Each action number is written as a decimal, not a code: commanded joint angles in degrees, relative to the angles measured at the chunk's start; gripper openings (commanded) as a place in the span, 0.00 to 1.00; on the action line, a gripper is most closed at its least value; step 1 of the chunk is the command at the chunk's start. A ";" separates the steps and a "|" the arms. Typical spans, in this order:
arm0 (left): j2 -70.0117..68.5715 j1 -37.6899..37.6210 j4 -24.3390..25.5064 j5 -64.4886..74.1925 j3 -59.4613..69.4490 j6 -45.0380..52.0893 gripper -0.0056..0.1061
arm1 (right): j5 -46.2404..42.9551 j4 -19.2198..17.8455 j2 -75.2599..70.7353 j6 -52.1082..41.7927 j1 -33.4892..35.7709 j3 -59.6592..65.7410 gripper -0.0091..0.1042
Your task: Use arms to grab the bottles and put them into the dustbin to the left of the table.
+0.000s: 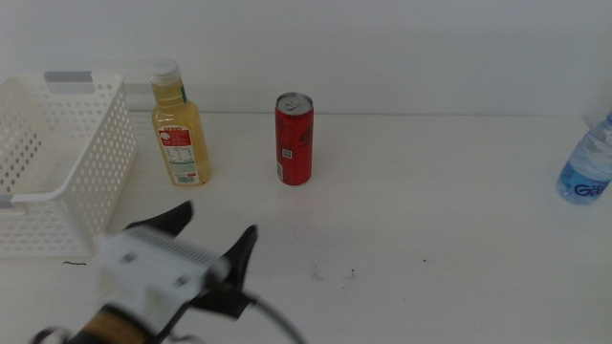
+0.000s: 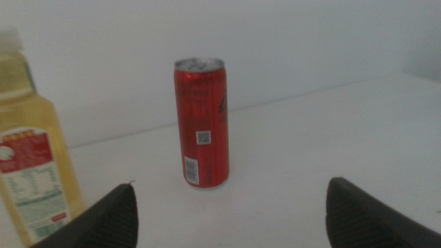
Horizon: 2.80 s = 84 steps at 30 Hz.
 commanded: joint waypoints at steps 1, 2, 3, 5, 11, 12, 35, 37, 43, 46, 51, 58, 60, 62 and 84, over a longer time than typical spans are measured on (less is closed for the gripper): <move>5.08 2.14 2.48 -0.83 -3.36 -2.40 0.87 | -0.48 -0.59 -0.27 -0.18 -0.23 0.19 0.89; 7.81 3.04 3.49 -1.60 -4.70 -3.43 0.87 | -0.48 -0.59 -0.27 -0.18 -0.23 0.19 0.89; 10.45 4.30 4.45 -2.22 -6.90 -4.44 0.87 | -0.48 -0.59 -0.27 -0.18 -0.23 0.19 0.89; 14.67 6.06 4.98 -2.22 -10.28 -4.77 0.87 | -0.48 -0.59 -0.27 -0.18 -0.23 0.19 0.89; 24.27 10.35 6.99 4.15 -24.23 -4.22 0.87 | -0.48 -0.59 -0.27 -0.18 -0.23 0.19 0.89; 25.50 10.89 6.99 6.03 -26.64 -4.08 0.87 | -0.48 -0.59 -0.27 -0.18 -0.23 0.19 0.89; 46.16 14.47 9.84 16.12 -57.76 -4.08 0.87 | -0.48 -0.59 -0.27 0.09 -0.23 0.19 0.89; 47.26 14.83 9.84 16.12 -59.49 -4.28 0.87 | -0.48 -0.59 -0.27 0.09 -0.23 0.19 0.89; 49.19 14.83 10.43 19.82 -63.68 -4.42 0.85 | -0.48 -0.59 -0.27 0.09 -0.23 0.19 0.89; 49.28 14.83 10.43 20.27 -63.89 -4.42 0.68 | -0.48 -0.59 -0.27 0.09 -0.23 0.19 0.89; 45.47 14.71 11.45 20.64 -60.67 -3.94 0.16 | -0.48 -0.59 -0.27 0.09 -0.23 0.19 0.89; 25.97 14.28 11.17 28.12 -44.90 -3.71 0.03 | -0.48 -0.59 -0.27 0.09 -0.23 0.19 0.89; 19.24 14.28 11.33 36.20 -42.47 -3.83 0.03 | -0.48 -0.59 -0.27 0.09 -0.23 0.19 0.89; 14.00 14.28 11.45 44.96 -42.09 -3.83 0.03 | -0.48 -0.59 -0.27 0.09 -0.23 0.19 0.89; -2.84 38.35 14.00 116.50 -70.66 11.05 0.03 | -0.48 -0.59 -0.27 0.09 -0.23 0.19 0.89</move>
